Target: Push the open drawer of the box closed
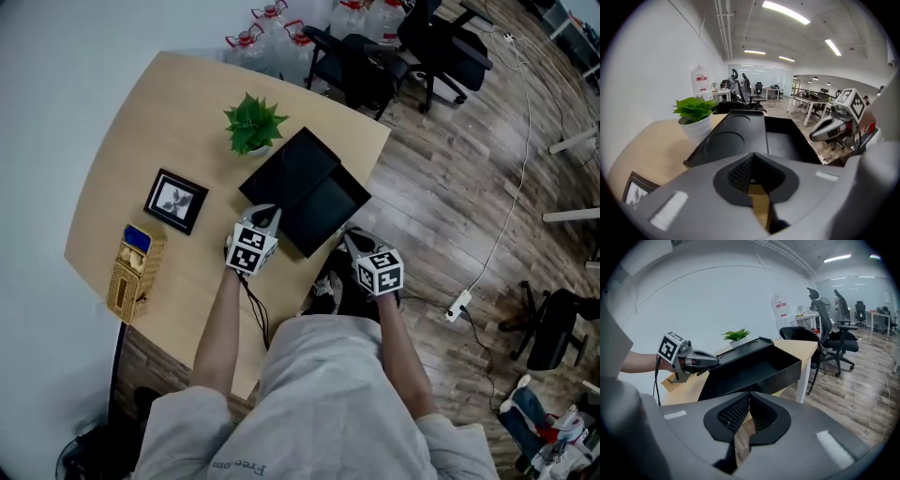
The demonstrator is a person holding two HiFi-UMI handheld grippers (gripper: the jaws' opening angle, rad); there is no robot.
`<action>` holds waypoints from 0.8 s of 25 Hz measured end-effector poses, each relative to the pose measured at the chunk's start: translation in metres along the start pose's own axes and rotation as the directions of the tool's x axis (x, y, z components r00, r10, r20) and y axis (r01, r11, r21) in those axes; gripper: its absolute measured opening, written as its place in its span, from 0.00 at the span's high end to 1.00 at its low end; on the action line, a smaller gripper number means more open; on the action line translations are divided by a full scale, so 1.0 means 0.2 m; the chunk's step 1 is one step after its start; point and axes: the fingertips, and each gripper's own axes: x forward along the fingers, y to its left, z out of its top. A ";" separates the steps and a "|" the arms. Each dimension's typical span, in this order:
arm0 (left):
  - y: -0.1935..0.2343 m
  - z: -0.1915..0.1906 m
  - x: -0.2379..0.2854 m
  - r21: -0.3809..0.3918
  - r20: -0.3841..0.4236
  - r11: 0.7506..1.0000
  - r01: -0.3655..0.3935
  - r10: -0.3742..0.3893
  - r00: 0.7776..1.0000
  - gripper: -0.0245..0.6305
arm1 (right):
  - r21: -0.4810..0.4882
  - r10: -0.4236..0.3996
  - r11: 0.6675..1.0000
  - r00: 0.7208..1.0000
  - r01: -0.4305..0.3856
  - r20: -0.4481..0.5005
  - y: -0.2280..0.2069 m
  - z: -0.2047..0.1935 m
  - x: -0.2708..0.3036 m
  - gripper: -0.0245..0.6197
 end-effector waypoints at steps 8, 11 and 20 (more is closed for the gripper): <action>-0.01 0.01 0.00 -0.042 -0.043 0.989 0.141 -0.143 0.989 0.88 | -0.048 0.033 0.998 0.998 -0.036 -0.053 0.04 -0.02 0.06 0.96; -0.01 0.01 0.00 -0.049 -0.068 0.980 0.191 -0.194 0.979 0.88 | -0.074 0.036 0.996 0.997 -0.042 -0.072 0.04 -0.03 0.07 0.96; -0.01 0.00 0.01 -0.062 -0.068 0.979 0.192 -0.196 0.978 0.88 | -0.065 0.036 0.997 0.996 -0.041 -0.084 0.03 -0.06 0.09 0.95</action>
